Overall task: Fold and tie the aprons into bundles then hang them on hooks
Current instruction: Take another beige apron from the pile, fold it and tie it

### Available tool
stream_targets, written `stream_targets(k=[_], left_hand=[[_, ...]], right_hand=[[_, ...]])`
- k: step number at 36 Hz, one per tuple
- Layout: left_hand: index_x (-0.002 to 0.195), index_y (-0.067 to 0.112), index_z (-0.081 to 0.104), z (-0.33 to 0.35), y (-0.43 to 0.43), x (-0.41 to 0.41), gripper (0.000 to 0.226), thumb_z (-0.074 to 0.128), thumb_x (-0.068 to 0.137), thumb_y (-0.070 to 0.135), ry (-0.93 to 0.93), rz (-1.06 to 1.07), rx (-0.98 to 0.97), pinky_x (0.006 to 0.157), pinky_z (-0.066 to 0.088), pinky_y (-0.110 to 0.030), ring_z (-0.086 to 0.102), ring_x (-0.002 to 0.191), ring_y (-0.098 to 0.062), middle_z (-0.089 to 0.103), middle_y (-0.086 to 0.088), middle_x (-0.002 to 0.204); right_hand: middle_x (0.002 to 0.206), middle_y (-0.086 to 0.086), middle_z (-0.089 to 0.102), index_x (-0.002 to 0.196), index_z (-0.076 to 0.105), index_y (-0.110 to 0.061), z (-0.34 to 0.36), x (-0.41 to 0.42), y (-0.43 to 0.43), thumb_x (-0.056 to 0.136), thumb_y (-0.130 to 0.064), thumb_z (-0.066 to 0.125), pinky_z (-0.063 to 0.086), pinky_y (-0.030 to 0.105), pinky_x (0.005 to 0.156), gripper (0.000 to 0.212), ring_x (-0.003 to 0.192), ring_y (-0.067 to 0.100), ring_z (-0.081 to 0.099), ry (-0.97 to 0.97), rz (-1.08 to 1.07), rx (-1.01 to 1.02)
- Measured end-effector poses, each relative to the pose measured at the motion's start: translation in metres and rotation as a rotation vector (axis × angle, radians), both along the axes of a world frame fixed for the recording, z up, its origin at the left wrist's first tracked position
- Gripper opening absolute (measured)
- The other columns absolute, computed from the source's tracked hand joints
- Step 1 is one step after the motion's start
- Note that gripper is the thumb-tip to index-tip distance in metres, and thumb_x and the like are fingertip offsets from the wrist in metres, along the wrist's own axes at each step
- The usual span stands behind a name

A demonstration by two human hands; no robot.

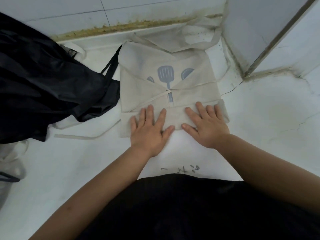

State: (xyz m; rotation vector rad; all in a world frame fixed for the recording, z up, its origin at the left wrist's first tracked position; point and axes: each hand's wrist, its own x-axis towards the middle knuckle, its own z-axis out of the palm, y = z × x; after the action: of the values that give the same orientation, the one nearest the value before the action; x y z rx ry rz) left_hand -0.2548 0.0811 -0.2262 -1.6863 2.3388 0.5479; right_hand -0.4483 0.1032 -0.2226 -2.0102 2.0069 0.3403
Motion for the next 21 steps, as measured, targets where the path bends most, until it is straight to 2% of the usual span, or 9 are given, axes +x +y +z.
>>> stream_targets(k=[5, 8, 12, 15, 18, 21], left_hand=[[0.15, 0.037, -0.012, -0.007, 0.004, 0.016, 0.073, 0.006, 0.088, 0.071, -0.063, 0.115, -0.052, 0.118, -0.01, -0.047, -0.018, 0.146, -0.025, -0.02, -0.007, 0.159], [0.151, 0.037, -0.008, -0.007, 0.003, 0.014, 0.078, 0.007, 0.084, 0.075, -0.045, 0.19, -0.072, 0.119, -0.006, -0.045, -0.017, 0.146, -0.026, -0.017, -0.009, 0.16], [0.151, 0.036, -0.004, -0.002, 0.005, 0.015, 0.081, 0.009, 0.084, 0.078, -0.091, 0.33, -0.058, 0.117, 0.001, -0.049, -0.014, 0.146, -0.03, -0.013, -0.006, 0.16], [0.15, 0.03, 0.011, 0.006, -0.001, 0.02, 0.076, 0.013, 0.088, 0.073, -0.141, 0.536, -0.048, 0.112, 0.01, -0.053, -0.005, 0.145, -0.034, 0.005, -0.012, 0.159], [0.148, 0.022, 0.026, 0.012, -0.009, 0.029, 0.07, 0.019, 0.093, 0.064, -0.187, 0.641, -0.09, 0.11, 0.012, -0.055, -0.003, 0.145, -0.034, 0.022, -0.009, 0.156], [0.144, 0.018, 0.038, 0.015, -0.013, 0.032, 0.062, 0.025, 0.096, 0.055, -0.146, 0.637, -0.138, 0.112, 0.006, -0.055, 0.0, 0.146, -0.03, 0.032, -0.001, 0.153]], right_hand=[[0.159, 0.006, 0.0, 0.15, 0.005, -0.037, -0.001, -0.011, -0.001, 0.068, -0.076, -0.01, -0.004, 0.042, 0.117, 0.091, 0.141, 0.032, 0.012, -0.002, 0.007, 0.008], [0.159, 0.006, -0.001, 0.15, 0.004, -0.035, 0.0, -0.015, -0.008, 0.084, -0.073, 0.007, -0.003, 0.041, 0.117, 0.076, 0.14, 0.032, 0.012, -0.002, 0.027, 0.008], [0.159, 0.007, -0.008, 0.151, -0.001, -0.032, 0.002, -0.019, -0.01, 0.088, -0.071, 0.013, -0.005, 0.04, 0.118, 0.075, 0.144, 0.03, 0.004, -0.021, 0.043, 0.064], [0.159, 0.008, -0.009, 0.151, -0.001, -0.032, 0.003, -0.025, -0.012, 0.086, -0.073, 0.015, -0.005, 0.039, 0.118, 0.078, 0.145, 0.028, 0.002, -0.04, 0.034, 0.072], [0.158, 0.007, 0.003, 0.15, 0.011, -0.031, 0.007, -0.026, -0.016, 0.086, -0.072, 0.022, 0.001, 0.038, 0.119, 0.077, 0.144, 0.026, 0.008, -0.079, 0.03, 0.027], [0.147, 0.008, 0.031, 0.142, 0.034, -0.025, 0.012, -0.025, -0.023, 0.089, -0.067, 0.031, 0.018, 0.038, 0.112, 0.068, 0.136, 0.026, 0.029, -0.095, 0.008, -0.041]])
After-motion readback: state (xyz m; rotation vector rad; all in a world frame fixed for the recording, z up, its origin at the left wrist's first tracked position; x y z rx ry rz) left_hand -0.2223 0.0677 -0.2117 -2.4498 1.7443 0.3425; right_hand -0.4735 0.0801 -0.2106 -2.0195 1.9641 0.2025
